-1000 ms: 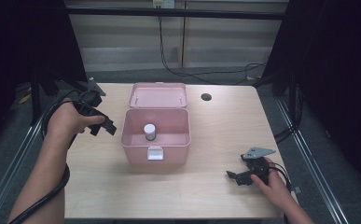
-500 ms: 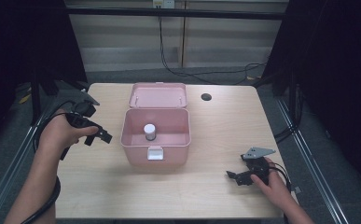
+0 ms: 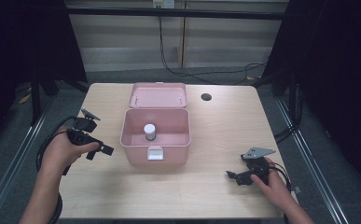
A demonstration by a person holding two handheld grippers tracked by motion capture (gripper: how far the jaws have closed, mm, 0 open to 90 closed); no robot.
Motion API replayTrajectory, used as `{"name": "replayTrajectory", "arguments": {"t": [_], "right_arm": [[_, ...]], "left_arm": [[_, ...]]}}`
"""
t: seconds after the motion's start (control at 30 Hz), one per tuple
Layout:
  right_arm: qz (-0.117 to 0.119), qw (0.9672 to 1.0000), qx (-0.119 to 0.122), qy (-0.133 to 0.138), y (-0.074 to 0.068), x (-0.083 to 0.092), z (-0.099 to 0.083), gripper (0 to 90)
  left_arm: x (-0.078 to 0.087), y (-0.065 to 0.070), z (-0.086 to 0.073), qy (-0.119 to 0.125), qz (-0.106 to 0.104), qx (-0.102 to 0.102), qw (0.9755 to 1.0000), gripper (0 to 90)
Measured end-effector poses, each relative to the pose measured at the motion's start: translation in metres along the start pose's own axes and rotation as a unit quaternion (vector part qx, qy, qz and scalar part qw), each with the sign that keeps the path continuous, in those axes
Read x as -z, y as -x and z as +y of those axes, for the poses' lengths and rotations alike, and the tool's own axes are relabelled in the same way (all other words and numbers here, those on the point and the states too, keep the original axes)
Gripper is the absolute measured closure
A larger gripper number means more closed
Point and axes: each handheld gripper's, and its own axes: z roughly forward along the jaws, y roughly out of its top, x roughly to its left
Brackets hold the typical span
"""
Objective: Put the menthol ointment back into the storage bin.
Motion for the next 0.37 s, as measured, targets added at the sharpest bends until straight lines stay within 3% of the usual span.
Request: {"name": "replayTrajectory", "arguments": {"t": [0.37], "right_arm": [[0.0,1.0,0.0,0.0,0.0,0.0,0.0,6.7]], "left_arm": [[-0.022,-0.005,-0.02,0.012,-0.003,0.01,0.9999,25.1]]}}
